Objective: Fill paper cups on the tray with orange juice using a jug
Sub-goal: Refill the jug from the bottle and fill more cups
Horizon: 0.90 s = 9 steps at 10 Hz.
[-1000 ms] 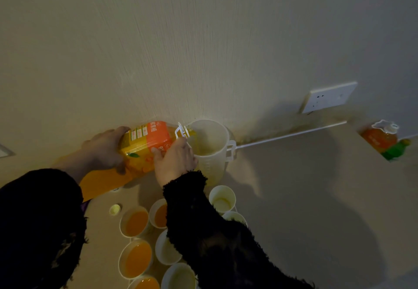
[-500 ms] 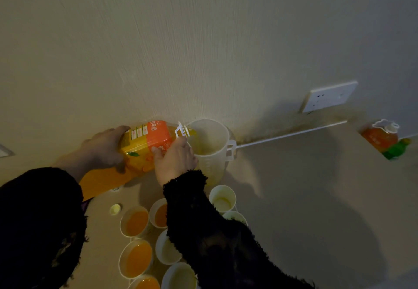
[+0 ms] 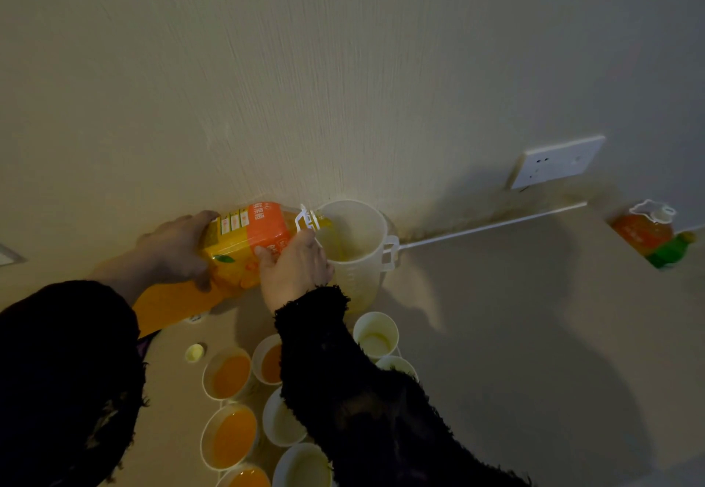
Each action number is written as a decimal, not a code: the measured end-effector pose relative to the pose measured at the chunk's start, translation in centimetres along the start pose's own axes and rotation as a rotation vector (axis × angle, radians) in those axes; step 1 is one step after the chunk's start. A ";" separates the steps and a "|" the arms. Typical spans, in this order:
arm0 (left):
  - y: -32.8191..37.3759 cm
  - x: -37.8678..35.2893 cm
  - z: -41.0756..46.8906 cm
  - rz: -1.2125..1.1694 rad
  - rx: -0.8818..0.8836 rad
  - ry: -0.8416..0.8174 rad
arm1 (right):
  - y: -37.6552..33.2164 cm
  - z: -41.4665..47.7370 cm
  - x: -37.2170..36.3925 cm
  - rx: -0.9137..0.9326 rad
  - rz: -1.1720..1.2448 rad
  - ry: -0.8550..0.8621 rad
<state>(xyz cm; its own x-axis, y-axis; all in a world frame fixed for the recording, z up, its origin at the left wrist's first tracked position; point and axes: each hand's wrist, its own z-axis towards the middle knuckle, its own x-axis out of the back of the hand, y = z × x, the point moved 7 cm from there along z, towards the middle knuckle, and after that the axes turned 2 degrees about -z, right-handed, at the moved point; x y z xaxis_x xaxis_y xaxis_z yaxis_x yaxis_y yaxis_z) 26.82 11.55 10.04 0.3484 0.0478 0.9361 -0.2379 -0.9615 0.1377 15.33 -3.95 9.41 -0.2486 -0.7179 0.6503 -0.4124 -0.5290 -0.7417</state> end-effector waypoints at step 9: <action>0.3 0.2 -0.4 0.001 -0.002 -0.003 | 0.0 0.1 0.1 -0.001 0.006 -0.003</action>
<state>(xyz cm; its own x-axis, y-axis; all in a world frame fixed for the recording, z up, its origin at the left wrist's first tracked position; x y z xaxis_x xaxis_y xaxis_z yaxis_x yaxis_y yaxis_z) 26.44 11.37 10.45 0.3509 0.0456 0.9353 -0.2398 -0.9611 0.1368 15.36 -4.02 9.44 -0.2487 -0.7226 0.6450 -0.4115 -0.5240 -0.7457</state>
